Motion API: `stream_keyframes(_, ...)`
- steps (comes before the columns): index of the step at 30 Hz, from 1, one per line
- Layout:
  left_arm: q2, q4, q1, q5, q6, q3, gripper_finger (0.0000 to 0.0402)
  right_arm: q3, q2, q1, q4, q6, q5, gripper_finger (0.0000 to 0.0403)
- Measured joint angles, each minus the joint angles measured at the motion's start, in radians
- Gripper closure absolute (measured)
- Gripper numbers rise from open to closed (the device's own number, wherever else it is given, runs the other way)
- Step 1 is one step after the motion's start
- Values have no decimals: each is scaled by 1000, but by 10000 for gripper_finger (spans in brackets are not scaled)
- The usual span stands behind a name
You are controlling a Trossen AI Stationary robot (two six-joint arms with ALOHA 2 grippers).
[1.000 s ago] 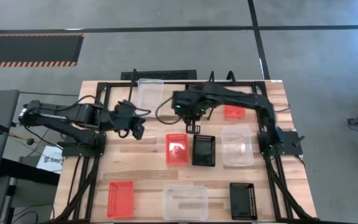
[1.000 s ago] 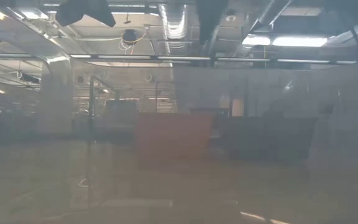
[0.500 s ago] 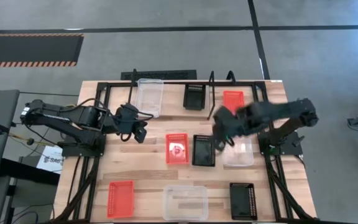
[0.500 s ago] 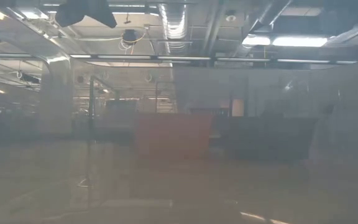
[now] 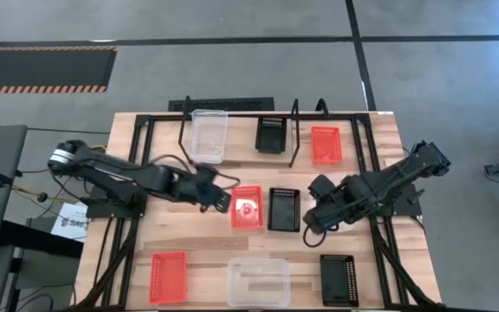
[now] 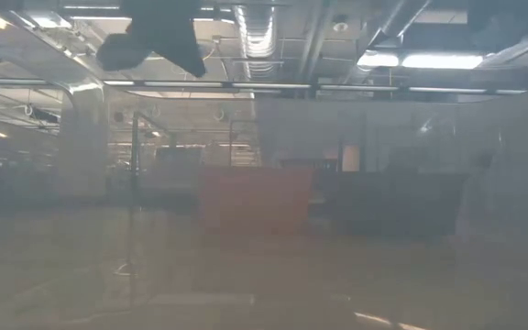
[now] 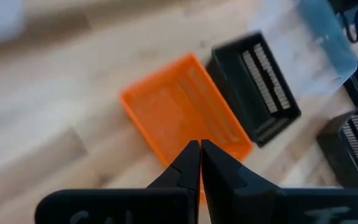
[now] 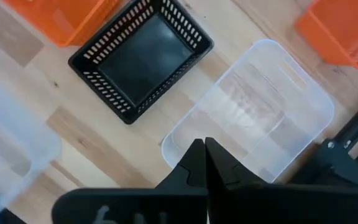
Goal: Stack baskets on shelf by color
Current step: Put the center orange bin on the shelf
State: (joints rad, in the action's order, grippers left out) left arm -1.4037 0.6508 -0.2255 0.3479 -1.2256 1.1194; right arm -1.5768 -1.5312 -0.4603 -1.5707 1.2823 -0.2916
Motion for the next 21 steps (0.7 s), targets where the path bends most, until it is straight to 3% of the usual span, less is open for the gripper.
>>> stream_keyframes(11, -219, -17, -34, -82, -341, 0, 402, 0, 64, 2, 0, -252, -56, 398)
stream_keyframes(21, -286, -56, 10, -117, -318, 0, 401, -1, 89, 2, -2, -425, -57, 368)
